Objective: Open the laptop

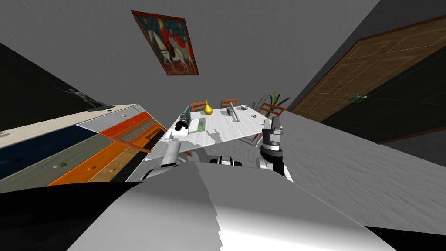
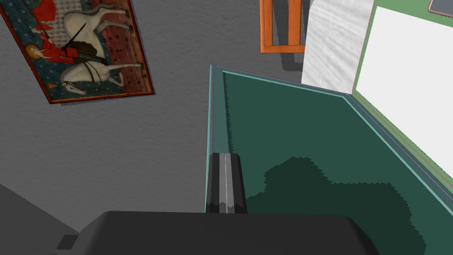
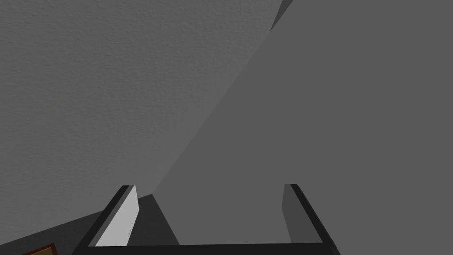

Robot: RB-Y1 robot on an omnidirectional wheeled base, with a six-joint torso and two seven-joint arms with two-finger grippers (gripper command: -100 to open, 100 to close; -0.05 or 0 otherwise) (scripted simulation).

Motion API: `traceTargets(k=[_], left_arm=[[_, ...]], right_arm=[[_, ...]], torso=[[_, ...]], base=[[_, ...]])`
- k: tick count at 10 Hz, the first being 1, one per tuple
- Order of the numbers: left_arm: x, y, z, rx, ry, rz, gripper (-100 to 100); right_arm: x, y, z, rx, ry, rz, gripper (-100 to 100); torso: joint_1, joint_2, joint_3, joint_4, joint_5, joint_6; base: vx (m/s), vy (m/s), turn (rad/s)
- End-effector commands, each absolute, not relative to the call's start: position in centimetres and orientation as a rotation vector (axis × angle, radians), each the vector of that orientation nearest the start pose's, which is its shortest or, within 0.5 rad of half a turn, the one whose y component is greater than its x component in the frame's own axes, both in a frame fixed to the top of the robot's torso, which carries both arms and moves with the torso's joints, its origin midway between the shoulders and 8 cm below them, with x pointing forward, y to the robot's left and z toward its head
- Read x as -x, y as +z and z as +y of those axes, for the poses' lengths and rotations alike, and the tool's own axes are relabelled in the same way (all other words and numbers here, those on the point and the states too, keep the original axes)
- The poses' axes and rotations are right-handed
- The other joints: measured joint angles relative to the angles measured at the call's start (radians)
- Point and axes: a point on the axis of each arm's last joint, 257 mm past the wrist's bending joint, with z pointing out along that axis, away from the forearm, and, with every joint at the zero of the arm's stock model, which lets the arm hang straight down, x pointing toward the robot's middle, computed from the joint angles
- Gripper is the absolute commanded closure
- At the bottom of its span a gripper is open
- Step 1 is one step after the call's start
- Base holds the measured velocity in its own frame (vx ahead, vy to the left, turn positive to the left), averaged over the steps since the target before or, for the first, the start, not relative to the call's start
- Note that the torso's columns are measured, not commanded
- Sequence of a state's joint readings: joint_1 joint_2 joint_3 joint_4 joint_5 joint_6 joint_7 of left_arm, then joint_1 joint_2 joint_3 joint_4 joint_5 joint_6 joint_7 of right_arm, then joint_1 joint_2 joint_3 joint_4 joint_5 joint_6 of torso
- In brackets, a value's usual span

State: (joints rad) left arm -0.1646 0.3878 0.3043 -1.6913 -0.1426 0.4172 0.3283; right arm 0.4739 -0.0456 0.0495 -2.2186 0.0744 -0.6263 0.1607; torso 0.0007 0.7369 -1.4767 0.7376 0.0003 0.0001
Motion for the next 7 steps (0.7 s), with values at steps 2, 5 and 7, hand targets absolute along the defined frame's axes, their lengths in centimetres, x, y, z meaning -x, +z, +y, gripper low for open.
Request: traceTargets(k=[2,5,7], left_arm=[[-55.4,-10.3,48.5,1.245,-0.784,1.028,100],[-55.9,-9.1,45.7,1.229,-0.897,1.006,-100],[-56.1,-7.7,43.3,1.219,-1.008,0.975,-100]], right_arm=[[-33.9,2.7,-24.3,-0.449,1.190,0.663,0],[-33.9,2.7,-24.3,-0.449,1.190,0.663,0],[-33.9,2.7,-24.3,-0.449,1.190,0.663,0]], torso=[[-0.001,0.002,0.001,0.001,0.000,0.000],[0.001,0.010,0.006,0.003,0.000,0.000],[-0.001,0.004,0.003,0.002,0.000,0.000]], base=[[0.018,-0.069,0.001],[-0.177,0.000,0.006],[-0.238,0.031,-0.003]])
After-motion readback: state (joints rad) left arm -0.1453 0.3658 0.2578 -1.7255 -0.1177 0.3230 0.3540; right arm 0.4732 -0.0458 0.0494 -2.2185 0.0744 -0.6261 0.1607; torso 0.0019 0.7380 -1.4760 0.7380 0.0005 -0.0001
